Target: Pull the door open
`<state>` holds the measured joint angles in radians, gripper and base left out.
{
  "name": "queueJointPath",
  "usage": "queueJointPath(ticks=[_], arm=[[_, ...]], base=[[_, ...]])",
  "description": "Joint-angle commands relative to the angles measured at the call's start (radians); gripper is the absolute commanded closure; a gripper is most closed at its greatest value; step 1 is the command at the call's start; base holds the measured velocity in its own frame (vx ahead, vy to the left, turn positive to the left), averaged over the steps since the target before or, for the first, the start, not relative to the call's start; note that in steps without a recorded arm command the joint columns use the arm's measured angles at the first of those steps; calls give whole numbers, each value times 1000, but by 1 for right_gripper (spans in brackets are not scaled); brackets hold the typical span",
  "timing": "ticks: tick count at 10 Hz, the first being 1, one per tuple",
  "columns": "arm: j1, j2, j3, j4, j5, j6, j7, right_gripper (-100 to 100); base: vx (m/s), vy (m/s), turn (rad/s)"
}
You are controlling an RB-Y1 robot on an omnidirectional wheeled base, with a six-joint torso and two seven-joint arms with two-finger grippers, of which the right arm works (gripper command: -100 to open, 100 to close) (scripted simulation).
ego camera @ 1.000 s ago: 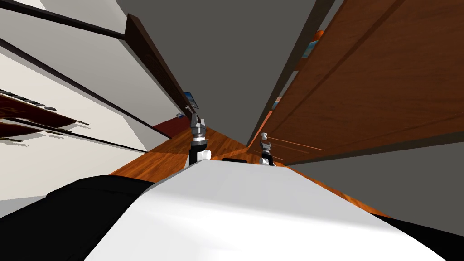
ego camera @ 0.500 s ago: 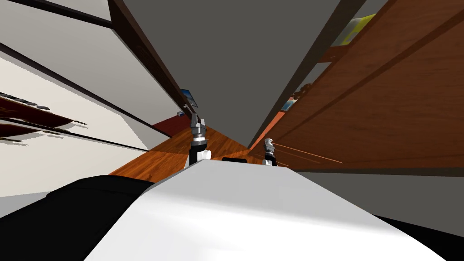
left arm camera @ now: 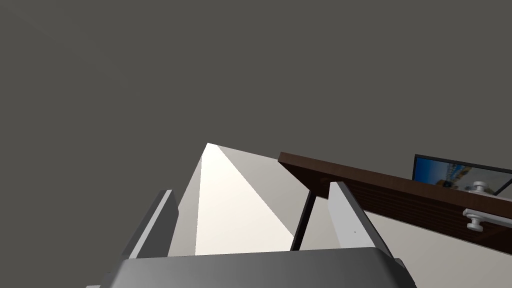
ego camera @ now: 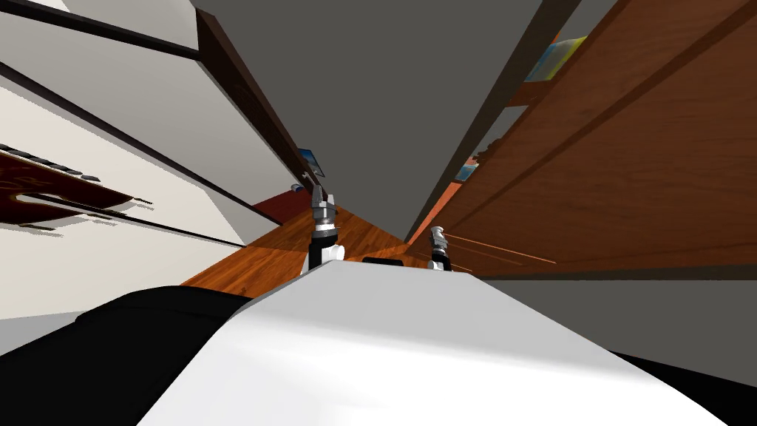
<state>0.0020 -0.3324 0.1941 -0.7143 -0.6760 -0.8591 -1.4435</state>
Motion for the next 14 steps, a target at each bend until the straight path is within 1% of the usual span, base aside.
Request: queueJointPath(ticks=[1, 2, 4, 6, 7, 9, 10, 11, 12, 13, 14], arm=[[9, -17, 21, -7, 8, -8, -24, 100], [11, -21, 26, -8, 9, -10, -30, 100], [22, -39, 50, -16, 18, -18, -57, 100], [33, -60, 77, -24, 27, -28, -87, 100], [41, -75, 96, -30, 34, -35, -109, 100], [51, -93, 119, -37, 42, -43, -134, 100], [58, -106, 135, -42, 48, -49, -152, 100], [56, -100, 125, -35, 44, -42, -141, 100], [71, -117, 151, -38, 56, -62, -169, 100], [77, -126, 161, -40, 61, -71, -180, 100], [87, -141, 179, -44, 70, -87, -199, 100]], base=[[-119, -24, 125], [-179, -42, 119], [-207, -25, 108], [-210, -28, 113], [-256, -38, 192], [-235, -44, 101], [-220, -44, 122], [-99, -19, 27], [-187, -46, 118], [-270, -66, 143], [-261, -59, 159]])
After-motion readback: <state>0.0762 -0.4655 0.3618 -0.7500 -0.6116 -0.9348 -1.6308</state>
